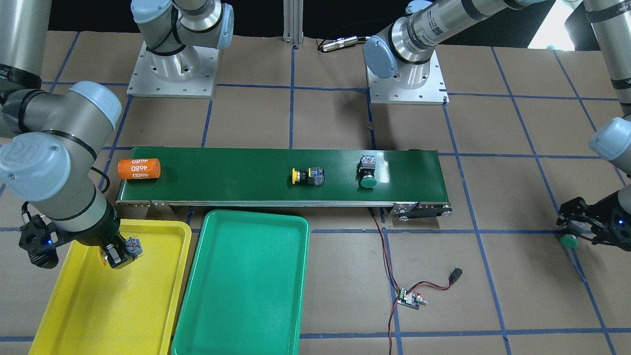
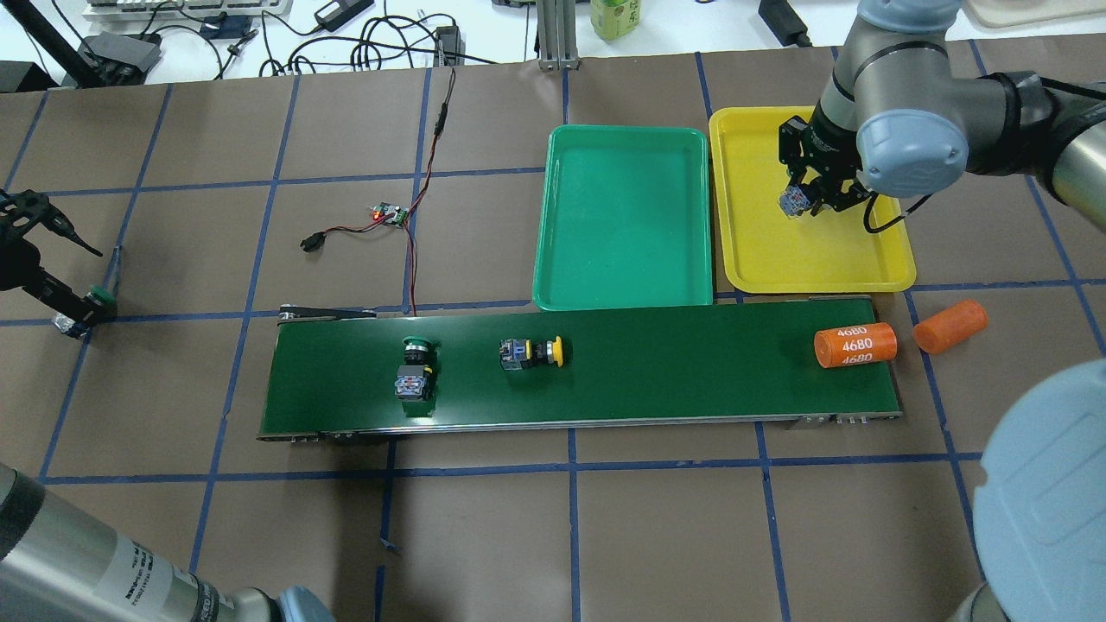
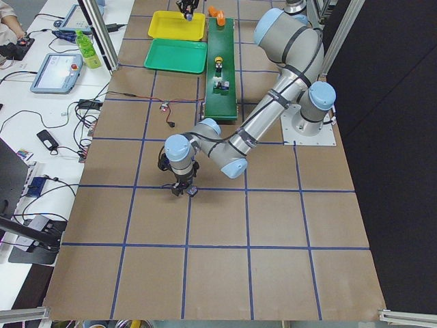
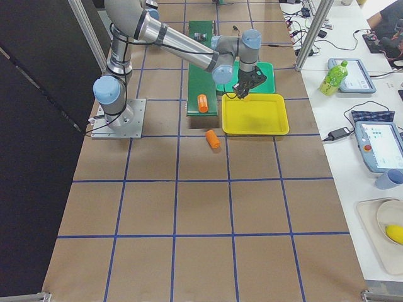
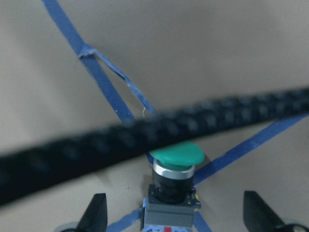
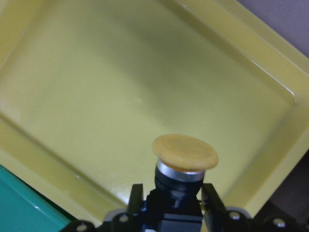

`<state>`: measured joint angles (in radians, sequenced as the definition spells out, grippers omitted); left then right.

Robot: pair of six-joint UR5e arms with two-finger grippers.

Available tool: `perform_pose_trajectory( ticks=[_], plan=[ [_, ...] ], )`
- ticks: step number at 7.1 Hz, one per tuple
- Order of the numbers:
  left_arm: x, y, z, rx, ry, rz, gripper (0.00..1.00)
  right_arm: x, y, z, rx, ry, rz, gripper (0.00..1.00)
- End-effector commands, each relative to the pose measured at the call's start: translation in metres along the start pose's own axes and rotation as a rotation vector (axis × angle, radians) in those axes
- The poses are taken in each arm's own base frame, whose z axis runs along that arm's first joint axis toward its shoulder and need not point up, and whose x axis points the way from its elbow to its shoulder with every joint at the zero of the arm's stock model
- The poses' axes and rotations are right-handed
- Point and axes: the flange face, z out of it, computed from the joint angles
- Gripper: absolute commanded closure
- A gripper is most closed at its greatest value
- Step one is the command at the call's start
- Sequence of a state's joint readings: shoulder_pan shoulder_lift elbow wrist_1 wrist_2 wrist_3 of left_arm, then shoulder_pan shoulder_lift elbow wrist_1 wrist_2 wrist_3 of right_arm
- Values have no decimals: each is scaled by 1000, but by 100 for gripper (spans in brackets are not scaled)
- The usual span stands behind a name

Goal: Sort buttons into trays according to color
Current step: 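Carry the yellow button into the yellow tray while the left grasps a green button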

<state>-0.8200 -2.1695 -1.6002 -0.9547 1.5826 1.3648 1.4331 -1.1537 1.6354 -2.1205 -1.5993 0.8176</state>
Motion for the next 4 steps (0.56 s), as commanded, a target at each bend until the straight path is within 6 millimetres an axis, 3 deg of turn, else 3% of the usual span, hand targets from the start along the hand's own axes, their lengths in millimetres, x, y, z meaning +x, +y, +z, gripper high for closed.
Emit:
perform_pose_trajectory(
  ticks=[1,2,3,4],
  plan=[
    [-1,0,5,2,-10,16,75,4,-29,22,33,-37,12,1],
    [-1,0,4,2,-12,13,100,5,-28,23,26,-30,10,0],
    [2,2,-6,-3,-16,-7,100,5,-22,14,24,-31,6,0],
    [13,-5,-30,-14,-11,-66,100,8,-10,-4,9,-22,-4,0]
  ],
)
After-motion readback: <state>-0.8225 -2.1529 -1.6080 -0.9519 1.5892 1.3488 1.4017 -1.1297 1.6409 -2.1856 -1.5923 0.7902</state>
